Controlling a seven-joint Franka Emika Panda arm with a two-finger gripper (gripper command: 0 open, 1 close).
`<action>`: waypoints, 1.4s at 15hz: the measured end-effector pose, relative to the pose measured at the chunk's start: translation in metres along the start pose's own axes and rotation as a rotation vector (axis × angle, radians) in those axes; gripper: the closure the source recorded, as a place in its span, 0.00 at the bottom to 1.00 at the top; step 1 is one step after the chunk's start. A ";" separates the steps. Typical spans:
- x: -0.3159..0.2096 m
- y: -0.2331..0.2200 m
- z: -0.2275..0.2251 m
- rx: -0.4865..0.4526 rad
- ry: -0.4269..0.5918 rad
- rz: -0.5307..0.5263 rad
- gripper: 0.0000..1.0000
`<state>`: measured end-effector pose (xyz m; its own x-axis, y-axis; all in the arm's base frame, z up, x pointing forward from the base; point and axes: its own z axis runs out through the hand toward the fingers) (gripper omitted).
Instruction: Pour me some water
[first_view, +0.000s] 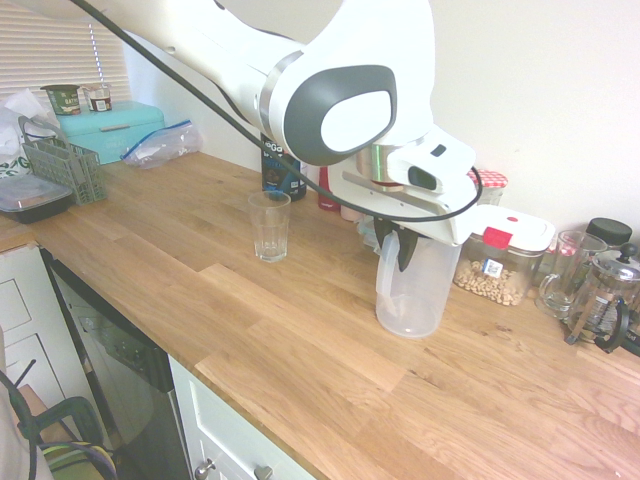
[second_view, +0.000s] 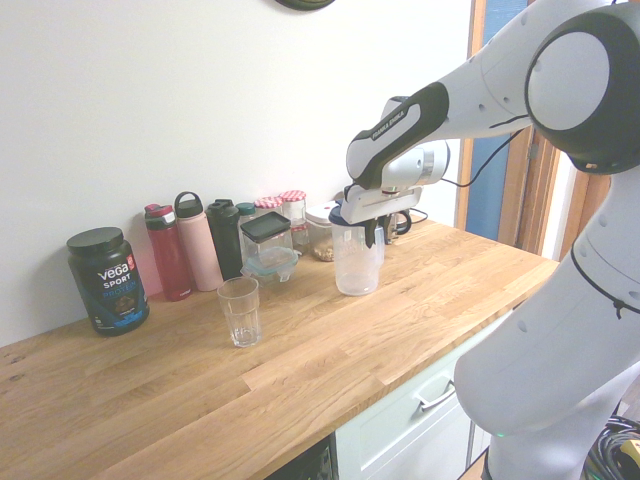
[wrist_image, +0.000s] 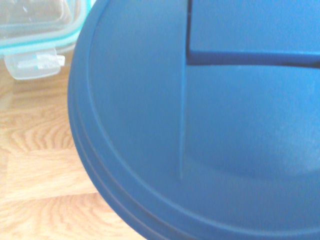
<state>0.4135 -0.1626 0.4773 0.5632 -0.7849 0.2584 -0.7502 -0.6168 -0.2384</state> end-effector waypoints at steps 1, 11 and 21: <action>-0.003 0.000 -0.014 0.003 0.005 -0.026 1.00; -0.071 -0.108 -0.091 -0.069 -0.101 -0.597 1.00; -0.108 -0.229 -0.072 -0.432 -0.163 -1.108 1.00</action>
<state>0.4995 0.0681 0.5716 0.9899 0.1420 -0.0043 0.1330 -0.9151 0.3808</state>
